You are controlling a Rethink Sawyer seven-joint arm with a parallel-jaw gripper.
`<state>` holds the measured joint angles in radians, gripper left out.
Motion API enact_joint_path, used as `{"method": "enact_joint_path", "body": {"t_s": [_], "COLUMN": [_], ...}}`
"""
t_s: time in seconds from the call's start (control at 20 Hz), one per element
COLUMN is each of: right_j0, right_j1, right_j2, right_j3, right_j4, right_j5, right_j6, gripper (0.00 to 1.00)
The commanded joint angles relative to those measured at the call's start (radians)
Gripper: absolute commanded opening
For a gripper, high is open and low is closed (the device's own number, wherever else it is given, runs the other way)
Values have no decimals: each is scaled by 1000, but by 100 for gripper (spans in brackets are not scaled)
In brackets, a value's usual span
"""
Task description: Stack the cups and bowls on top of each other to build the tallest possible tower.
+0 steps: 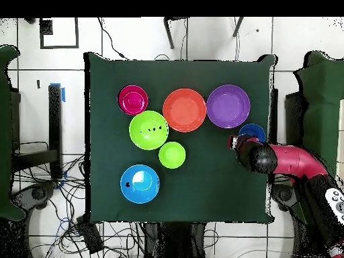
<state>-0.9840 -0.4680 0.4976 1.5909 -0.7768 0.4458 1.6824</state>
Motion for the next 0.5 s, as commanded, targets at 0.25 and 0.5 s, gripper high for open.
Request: {"method": "enact_joint_path", "body": {"t_s": [0.25, 0.5], "right_j0": [143, 176], "right_j1": [-56, -188], "right_j2": [-88, -113], "right_j3": [21, 99], "right_j4": [-87, 37], "right_j5": [-32, 92], "right_j6": [5, 54], "gripper": [0, 0]}}
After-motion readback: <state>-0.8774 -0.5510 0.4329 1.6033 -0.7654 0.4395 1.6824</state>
